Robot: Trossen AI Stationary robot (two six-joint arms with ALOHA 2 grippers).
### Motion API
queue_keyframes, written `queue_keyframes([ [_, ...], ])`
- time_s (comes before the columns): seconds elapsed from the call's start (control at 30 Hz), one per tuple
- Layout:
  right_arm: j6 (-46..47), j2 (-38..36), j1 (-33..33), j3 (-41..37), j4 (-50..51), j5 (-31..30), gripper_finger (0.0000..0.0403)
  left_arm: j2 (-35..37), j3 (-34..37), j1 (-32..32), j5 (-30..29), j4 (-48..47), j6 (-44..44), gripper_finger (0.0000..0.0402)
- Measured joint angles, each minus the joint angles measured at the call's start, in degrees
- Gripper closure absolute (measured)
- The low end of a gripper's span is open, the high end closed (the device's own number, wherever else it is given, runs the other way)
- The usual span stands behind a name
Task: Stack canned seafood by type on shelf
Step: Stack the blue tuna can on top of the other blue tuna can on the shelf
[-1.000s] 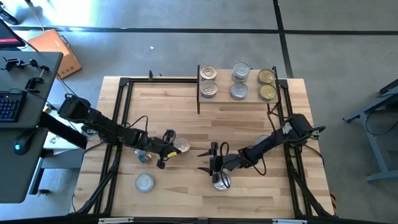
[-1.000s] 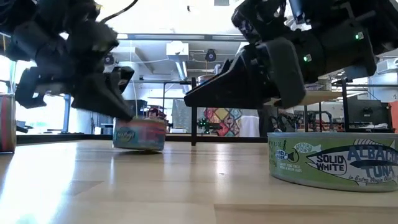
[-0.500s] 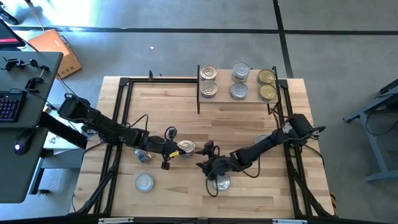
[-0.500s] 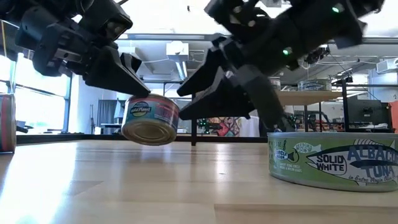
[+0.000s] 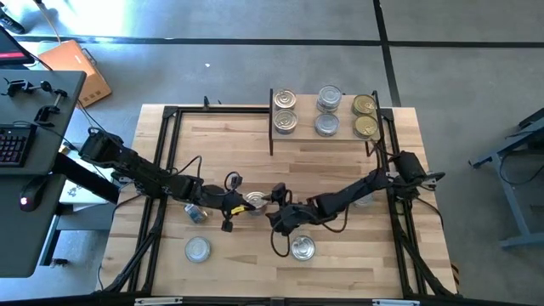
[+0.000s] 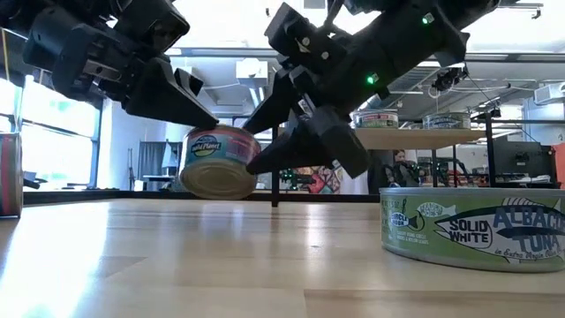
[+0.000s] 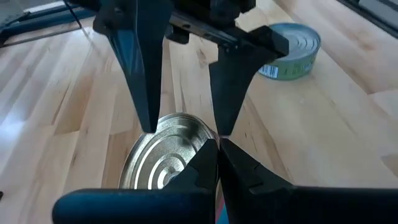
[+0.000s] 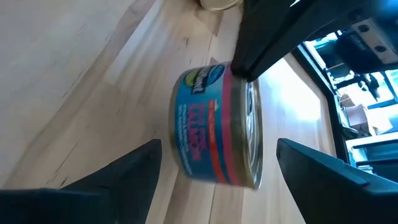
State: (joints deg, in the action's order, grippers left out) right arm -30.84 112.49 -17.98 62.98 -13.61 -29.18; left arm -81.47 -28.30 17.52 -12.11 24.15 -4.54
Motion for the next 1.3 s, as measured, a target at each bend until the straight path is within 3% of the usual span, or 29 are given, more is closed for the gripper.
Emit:
queue_keyframes([
  [0.23,3.85,0.00,0.37,0.00,-1.58,0.31,0.0104,0.04,-0.04,0.00,-0.01,3.31,0.02,0.0401],
  [0.53,11.96,0.00,0.22,-0.04,-1.34,2.41,0.0227,0.05,-0.04,-0.04,-0.66,6.18,2.73,0.0401],
  [0.63,16.68,0.00,0.31,-0.03,-0.80,5.59,0.0234,0.04,-0.04,0.02,0.78,7.33,2.60,0.0390],
  [0.77,20.99,0.13,-0.19,-0.13,1.11,5.59,0.0234,0.16,-0.23,0.81,8.18,11.77,-6.57,0.0349],
  [0.87,24.86,0.13,-0.47,-0.11,2.64,5.03,0.0234,0.11,-0.49,2.04,8.80,11.76,-13.97,0.0300],
  [0.93,27.57,0.13,-0.55,-0.13,3.65,5.04,0.0234,0.09,-1.63,2.93,5.92,9.20,-17.68,0.0264],
  [1.1,31.63,0.13,-0.55,-0.13,3.81,4.98,0.0234,-2.27,-7.07,4.89,-7.89,-3.97,-22.02,0.0185],
  [1.3,32.41,0.13,-0.39,-0.13,3.62,3.68,0.0234,-8.37,-13.18,4.61,-10.43,-12.98,-18.09,0.0141],
])
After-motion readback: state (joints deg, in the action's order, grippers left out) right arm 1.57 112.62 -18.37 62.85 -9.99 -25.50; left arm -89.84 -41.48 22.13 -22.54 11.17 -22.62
